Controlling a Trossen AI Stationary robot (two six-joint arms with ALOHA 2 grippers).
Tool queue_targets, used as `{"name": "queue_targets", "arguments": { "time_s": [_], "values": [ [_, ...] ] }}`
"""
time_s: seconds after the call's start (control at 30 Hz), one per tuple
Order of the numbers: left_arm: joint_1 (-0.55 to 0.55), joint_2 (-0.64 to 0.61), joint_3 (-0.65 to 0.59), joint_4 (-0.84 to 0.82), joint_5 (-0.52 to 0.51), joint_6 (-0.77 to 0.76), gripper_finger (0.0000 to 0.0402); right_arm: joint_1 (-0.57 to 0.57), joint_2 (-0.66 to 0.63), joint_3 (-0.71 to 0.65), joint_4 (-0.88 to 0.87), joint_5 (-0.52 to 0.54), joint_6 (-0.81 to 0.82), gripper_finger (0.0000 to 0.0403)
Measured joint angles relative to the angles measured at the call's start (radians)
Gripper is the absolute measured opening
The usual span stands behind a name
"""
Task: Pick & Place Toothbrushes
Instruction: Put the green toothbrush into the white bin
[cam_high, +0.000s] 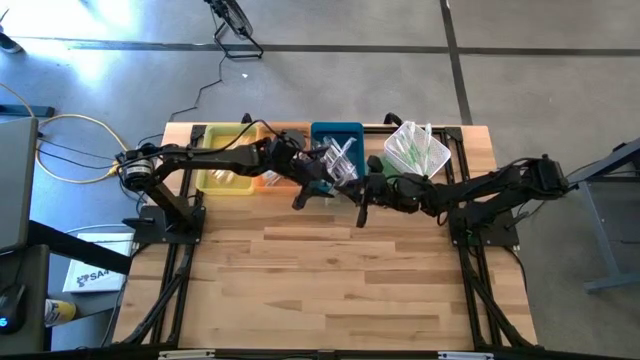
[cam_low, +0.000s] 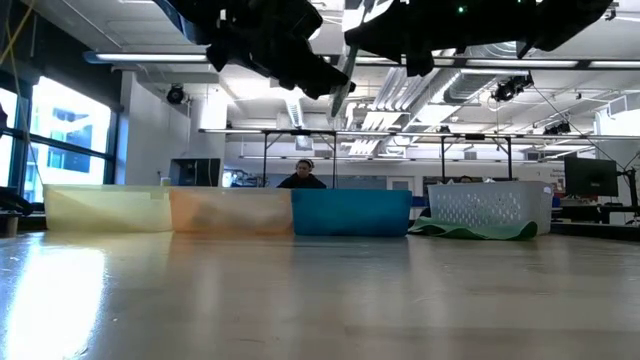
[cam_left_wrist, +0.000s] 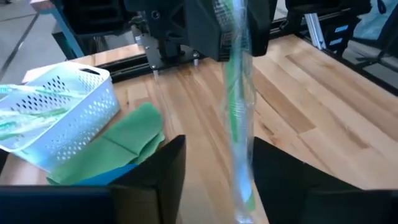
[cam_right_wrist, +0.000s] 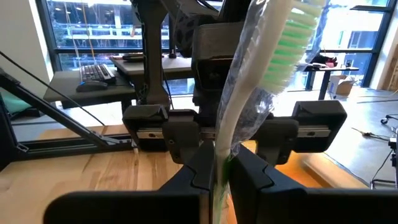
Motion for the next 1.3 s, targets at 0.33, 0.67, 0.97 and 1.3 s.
{"name": "queue_targets", "arguments": {
  "time_s": [0.33,0.67,0.97,1.3],
  "values": [
    [0.0,0.0,0.0,0.021,0.001,0.019,0.02,0.0,0.0,0.0,-0.002,0.024,0.001,0.0019],
    [0.0,-0.001,-0.038,0.036,-0.021,0.177,0.02,0.02,-0.126,0.0,-0.282,0.166,0.047,0.0019],
    [0.007,-0.031,-0.152,0.116,-0.065,0.163,0.02,-0.031,-0.274,0.0,-0.58,0.346,0.092,0.0019],
    [0.006,-0.175,-0.233,0.114,-0.054,0.16,0.02,-0.179,-0.412,0.0,-0.923,0.509,0.225,0.0019]
  ]
}}
